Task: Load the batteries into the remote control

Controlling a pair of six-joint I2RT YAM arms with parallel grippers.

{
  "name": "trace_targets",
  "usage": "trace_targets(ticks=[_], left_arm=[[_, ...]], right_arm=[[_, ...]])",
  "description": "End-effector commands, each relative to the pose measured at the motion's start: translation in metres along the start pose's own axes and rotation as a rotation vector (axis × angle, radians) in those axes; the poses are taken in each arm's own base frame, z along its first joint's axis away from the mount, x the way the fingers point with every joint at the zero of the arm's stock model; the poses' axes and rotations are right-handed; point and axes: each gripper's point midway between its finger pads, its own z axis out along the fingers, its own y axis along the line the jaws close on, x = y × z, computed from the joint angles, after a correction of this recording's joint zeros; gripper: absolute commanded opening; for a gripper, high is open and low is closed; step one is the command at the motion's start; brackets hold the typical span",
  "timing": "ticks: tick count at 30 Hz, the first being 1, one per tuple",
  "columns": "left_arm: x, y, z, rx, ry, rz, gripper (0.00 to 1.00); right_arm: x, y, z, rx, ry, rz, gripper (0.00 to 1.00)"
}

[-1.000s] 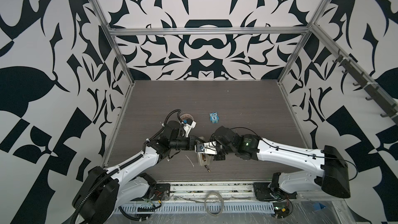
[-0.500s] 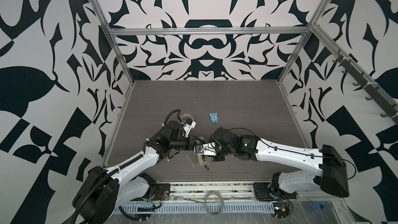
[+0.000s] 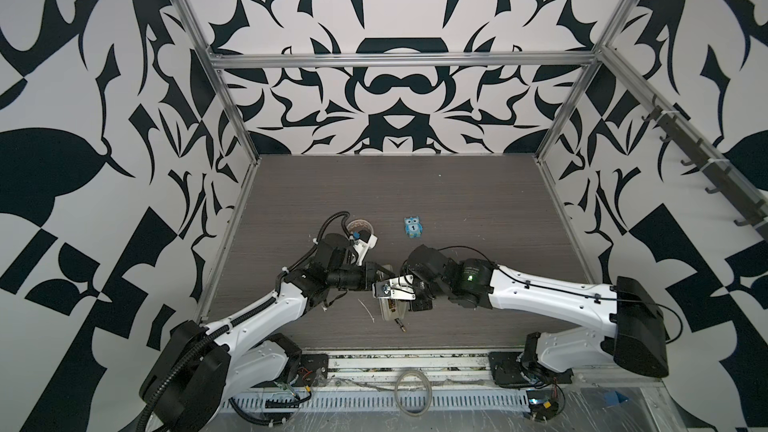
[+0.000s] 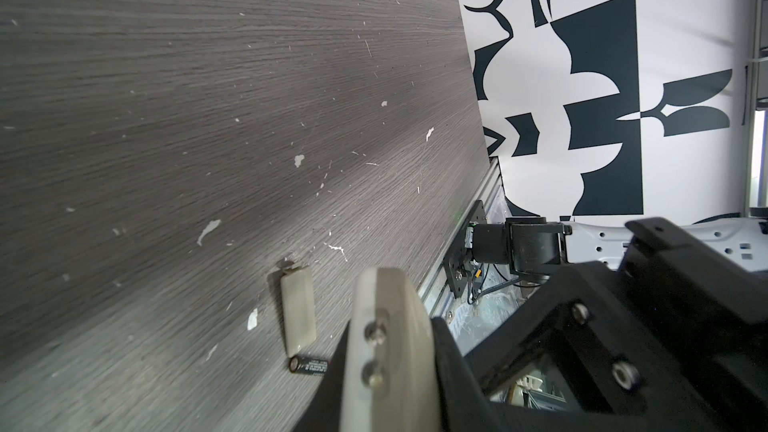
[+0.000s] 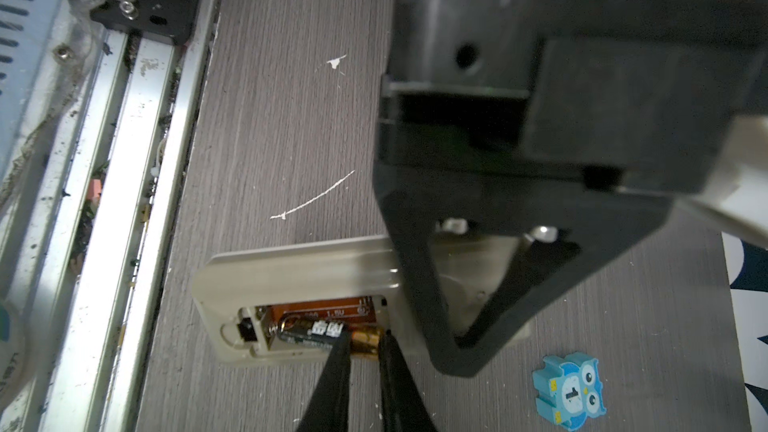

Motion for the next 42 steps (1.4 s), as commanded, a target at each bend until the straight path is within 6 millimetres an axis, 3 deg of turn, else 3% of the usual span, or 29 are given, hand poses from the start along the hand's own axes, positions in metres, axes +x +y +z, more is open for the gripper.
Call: trace_targets(ticks=[1, 34, 42], left_arm=[[-0.011, -0.03, -0.006, 0.096, -0.028, 0.065, 0.0], [-0.012, -0.034, -0.009, 0.111, -0.043, 0.067, 0.0], [-0.016, -0.042, -0.014, 0.137, -0.065, 0.074, 0.0]], right_arm=[[0.001, 0.005, 0.005, -0.029, 0.025, -0.007, 0.17], [0.011, 0.026, 0.021, -0.118, 0.084, -0.025, 0.12], [0.016, 0.021, 0.025, -0.088, 0.112, -0.03, 0.11]])
